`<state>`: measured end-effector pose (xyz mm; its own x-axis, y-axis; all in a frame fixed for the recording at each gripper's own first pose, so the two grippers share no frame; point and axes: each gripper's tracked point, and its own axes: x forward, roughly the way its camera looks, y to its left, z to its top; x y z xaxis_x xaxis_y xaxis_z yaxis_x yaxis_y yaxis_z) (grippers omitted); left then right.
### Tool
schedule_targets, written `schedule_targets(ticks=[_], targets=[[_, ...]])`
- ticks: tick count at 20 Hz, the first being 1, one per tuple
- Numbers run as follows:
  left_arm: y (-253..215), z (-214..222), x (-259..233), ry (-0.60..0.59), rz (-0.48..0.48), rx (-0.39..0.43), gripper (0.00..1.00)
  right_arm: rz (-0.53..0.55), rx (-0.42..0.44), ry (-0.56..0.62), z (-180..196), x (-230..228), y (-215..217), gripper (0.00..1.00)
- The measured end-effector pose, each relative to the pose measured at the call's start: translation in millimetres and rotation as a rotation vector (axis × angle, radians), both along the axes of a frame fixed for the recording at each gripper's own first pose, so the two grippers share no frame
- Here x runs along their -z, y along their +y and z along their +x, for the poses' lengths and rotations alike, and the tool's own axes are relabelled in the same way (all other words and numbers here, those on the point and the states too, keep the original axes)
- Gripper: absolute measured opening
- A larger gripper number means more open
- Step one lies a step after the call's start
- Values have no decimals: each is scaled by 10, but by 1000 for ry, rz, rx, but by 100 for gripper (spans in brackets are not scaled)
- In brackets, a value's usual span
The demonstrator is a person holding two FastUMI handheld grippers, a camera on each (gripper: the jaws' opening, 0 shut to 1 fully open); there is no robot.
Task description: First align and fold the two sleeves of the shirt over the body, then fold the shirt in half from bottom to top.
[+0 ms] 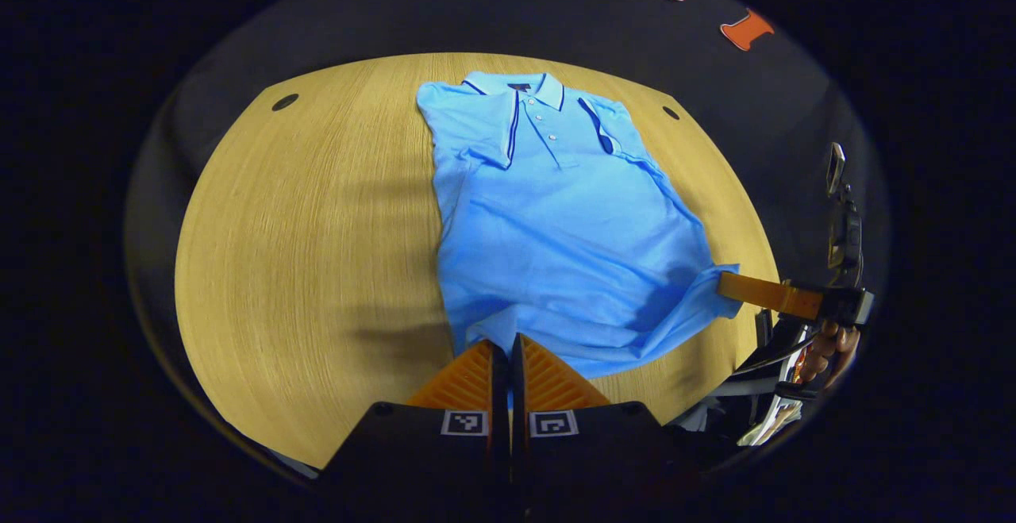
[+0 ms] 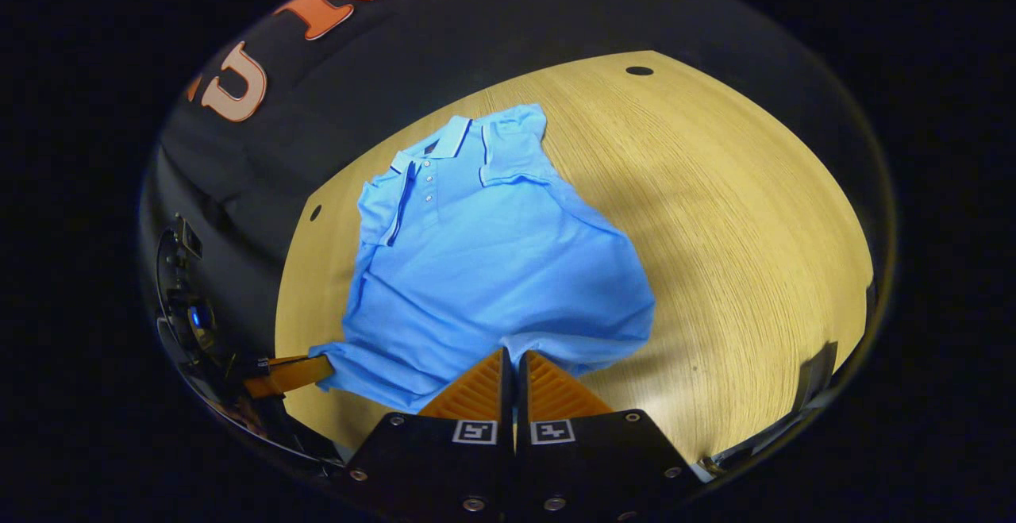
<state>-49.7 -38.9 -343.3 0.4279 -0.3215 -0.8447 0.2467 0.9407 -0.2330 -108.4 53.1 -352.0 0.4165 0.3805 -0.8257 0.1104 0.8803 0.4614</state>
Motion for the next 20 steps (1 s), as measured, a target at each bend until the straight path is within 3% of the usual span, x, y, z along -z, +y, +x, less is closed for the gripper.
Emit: schedule_targets(ticks=[4, 9, 14, 20], targets=[[9, 417, -158, -54, -9, -28, 6, 12, -13, -33, 356, -114, -13, 1], [47, 761, -240, -138, 78, -41, 6, 50, -25, -71, 885, -203, -70, 1], [10, 1235, -316, -167, 24, -143, 6, 69, -45, -106, 1423, -120, -142, 1], [49, 1758, -557, -303, 107, -97, 6, 77, -35, -174, 1927, -269, -130, 1]])
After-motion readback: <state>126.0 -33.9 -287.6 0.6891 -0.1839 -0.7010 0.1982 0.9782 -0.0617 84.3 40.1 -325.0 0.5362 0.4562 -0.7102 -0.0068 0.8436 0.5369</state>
